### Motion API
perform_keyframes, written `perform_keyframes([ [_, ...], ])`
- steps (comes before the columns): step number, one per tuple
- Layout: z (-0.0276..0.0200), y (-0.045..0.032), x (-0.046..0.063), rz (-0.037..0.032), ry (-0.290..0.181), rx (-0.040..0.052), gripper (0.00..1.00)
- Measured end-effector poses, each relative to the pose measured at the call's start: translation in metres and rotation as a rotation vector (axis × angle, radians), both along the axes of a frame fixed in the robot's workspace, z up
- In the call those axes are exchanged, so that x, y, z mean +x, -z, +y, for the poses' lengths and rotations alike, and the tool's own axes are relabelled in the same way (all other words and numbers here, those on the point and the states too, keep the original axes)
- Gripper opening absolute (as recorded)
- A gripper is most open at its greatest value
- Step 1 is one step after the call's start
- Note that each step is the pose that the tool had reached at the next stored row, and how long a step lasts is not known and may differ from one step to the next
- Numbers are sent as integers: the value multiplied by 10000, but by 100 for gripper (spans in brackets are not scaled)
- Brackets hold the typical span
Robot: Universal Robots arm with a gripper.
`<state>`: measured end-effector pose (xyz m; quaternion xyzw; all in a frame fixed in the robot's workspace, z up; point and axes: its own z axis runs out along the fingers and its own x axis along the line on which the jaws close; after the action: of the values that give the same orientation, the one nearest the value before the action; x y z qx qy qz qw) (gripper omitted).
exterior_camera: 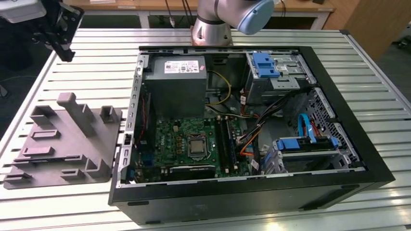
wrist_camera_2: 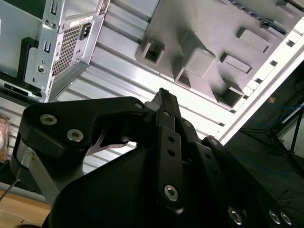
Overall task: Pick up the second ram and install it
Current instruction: 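Reach for the second ram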
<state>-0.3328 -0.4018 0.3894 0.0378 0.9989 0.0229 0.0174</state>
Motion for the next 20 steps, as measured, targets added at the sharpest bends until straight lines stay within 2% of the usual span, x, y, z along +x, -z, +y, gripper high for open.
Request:
perform_keyframes([
  [12, -87, 76, -196, 0, 0, 0, 10],
  [20, -175, 137, -326, 0, 1, 1, 10],
])
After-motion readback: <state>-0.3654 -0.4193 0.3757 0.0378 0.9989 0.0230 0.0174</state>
